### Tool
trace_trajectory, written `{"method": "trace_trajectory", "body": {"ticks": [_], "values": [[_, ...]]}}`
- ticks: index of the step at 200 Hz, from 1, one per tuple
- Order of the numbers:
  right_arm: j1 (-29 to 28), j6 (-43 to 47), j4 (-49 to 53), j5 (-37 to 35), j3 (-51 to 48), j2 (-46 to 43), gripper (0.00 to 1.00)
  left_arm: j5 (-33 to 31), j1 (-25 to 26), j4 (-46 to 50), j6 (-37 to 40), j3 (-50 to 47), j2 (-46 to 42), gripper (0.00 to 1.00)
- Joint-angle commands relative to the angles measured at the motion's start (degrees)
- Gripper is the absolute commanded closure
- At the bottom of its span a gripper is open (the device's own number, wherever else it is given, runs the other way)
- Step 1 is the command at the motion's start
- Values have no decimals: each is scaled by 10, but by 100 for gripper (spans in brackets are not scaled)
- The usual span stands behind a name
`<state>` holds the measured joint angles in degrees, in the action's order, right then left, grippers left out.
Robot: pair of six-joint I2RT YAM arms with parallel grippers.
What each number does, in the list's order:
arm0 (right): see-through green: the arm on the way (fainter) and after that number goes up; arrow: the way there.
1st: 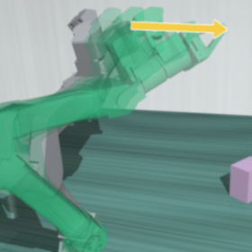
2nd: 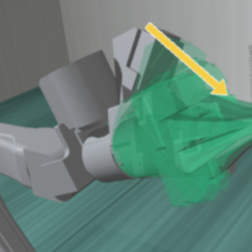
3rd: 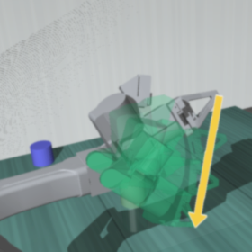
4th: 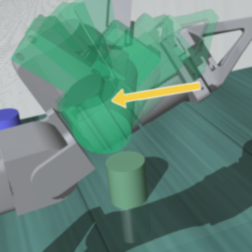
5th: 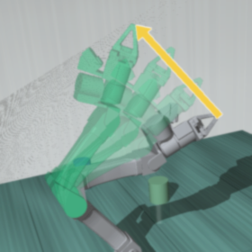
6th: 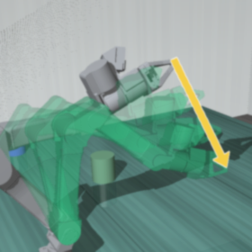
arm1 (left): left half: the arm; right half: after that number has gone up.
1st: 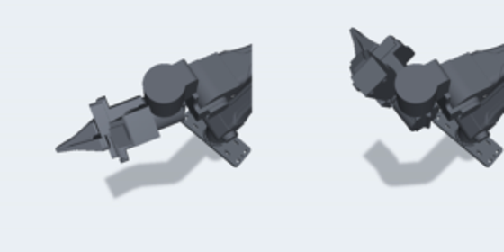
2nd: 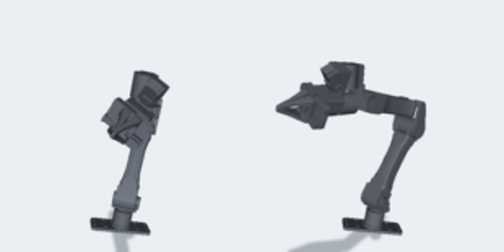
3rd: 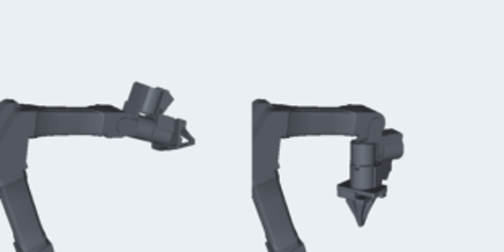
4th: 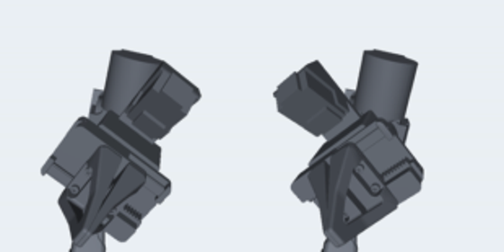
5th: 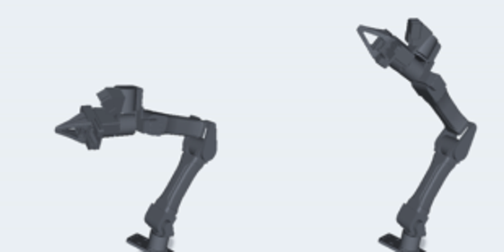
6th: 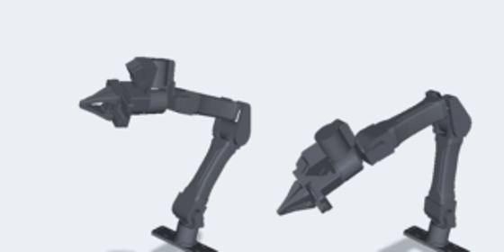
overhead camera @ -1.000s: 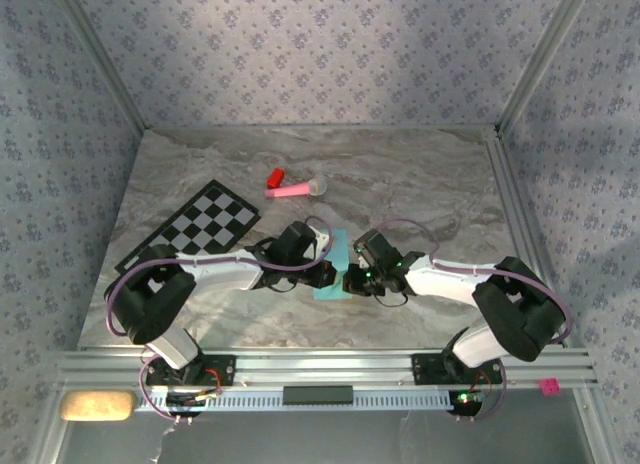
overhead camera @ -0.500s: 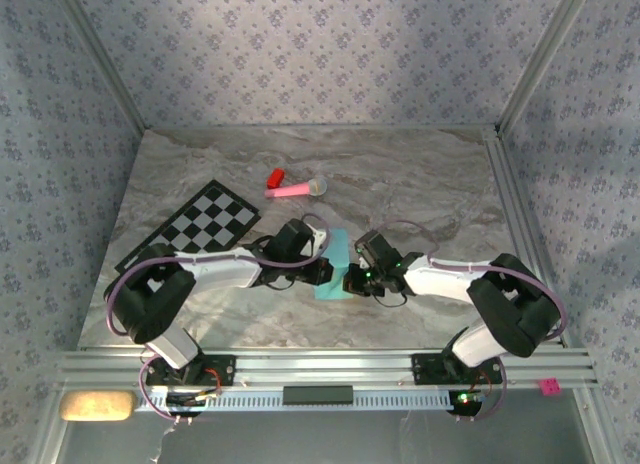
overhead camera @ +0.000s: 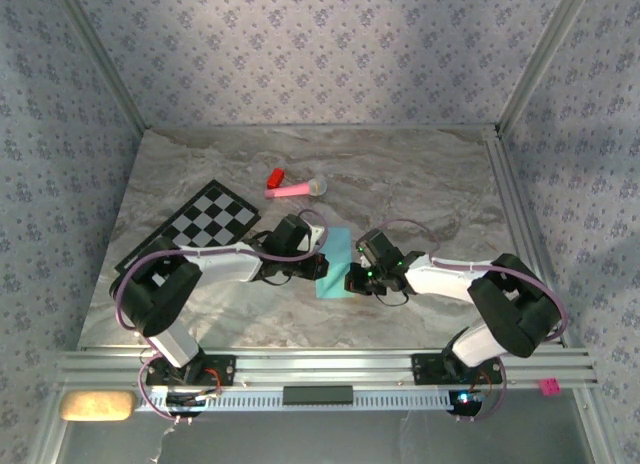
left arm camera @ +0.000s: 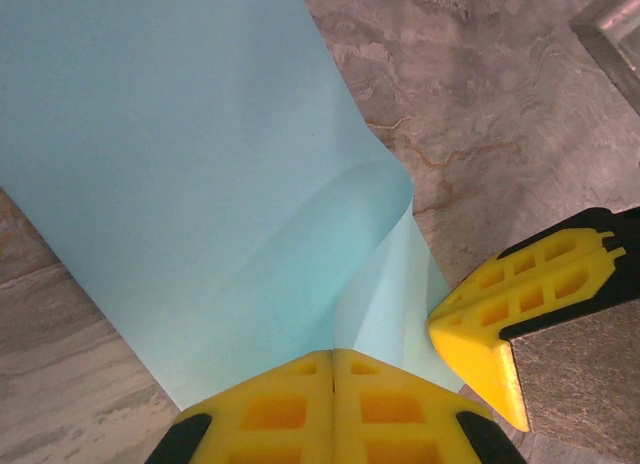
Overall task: Fold a paper plane with a square sheet of paper (pick it up from the middle)
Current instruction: Fold the triangle a second time at the center of the table.
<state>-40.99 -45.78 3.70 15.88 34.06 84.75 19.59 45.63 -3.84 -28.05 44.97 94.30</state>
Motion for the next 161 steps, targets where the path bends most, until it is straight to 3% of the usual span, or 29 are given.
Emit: {"method": "trace_trajectory", "body": {"ticks": [1, 161], "values": [[4, 10, 50, -10, -1, 1, 94, -14, -4, 7, 24, 19, 7, 99], [-16, 11, 12, 33, 41, 14, 92, -11, -7, 9, 33, 18, 22, 99]]}}
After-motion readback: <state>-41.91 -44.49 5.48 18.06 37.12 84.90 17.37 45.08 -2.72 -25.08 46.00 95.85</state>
